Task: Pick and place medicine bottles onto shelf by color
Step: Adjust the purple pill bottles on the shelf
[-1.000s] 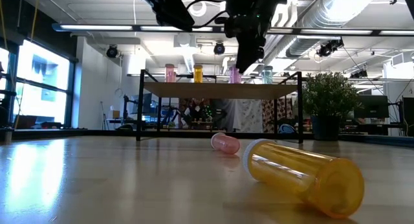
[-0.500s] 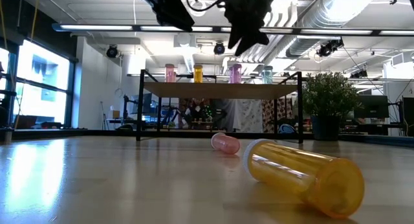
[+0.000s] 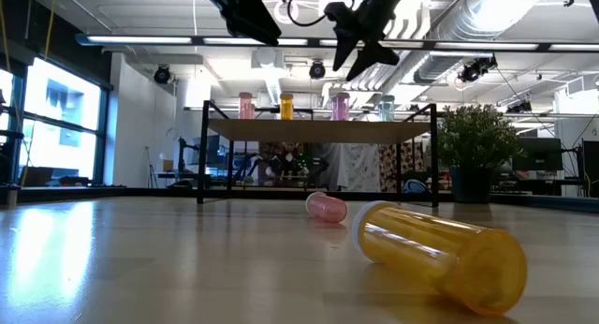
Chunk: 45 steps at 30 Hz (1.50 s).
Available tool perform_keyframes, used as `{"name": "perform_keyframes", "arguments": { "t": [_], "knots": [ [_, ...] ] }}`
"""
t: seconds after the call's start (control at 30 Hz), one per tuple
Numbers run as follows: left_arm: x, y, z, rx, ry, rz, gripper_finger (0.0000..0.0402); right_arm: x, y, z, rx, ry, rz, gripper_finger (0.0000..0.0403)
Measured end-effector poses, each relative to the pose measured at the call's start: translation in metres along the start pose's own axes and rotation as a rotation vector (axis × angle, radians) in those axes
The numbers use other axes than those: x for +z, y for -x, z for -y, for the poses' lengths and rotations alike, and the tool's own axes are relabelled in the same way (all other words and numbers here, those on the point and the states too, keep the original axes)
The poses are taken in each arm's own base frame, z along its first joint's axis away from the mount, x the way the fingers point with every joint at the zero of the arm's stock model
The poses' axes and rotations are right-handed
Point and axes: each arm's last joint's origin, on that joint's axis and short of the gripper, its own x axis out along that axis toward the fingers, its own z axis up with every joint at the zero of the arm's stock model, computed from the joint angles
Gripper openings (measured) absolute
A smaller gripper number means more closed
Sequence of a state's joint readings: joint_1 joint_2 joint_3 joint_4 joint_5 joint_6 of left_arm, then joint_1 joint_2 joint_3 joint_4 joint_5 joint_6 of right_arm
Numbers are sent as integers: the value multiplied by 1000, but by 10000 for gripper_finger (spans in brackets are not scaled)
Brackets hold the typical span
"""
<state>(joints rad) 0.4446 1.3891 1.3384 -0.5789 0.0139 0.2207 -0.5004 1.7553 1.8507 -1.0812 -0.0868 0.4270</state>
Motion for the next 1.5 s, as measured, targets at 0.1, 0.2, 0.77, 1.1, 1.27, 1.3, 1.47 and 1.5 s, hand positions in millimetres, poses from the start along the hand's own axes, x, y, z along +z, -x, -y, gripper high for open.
{"name": "perform_keyframes", "arguments": {
  "t": [0.1,0.2,0.77,1.1,1.27,1.3,1.47,1.5],
  "knots": [
    [0,0,0,0,0,0,236,1,-6,2,-10,18,-14,174],
    [0,0,0,0,0,0,236,2,-11,4,-25,31,-26,174],
    [0,0,0,0,8,0,236,2,-27,11,-48,68,-93,174],
    [0,0,0,0,8,0,236,2,-27,10,-46,68,-91,174],
    [0,0,0,0,8,0,236,2,-32,10,-41,67,-107,174],
    [0,0,0,0,8,0,236,2,-34,10,-37,68,-112,174],
    [0,0,0,0,8,0,236,1,-37,9,-35,69,-125,174],
    [0,0,0,0,8,0,236,1,-37,9,-35,68,-125,174]
  ]
}}
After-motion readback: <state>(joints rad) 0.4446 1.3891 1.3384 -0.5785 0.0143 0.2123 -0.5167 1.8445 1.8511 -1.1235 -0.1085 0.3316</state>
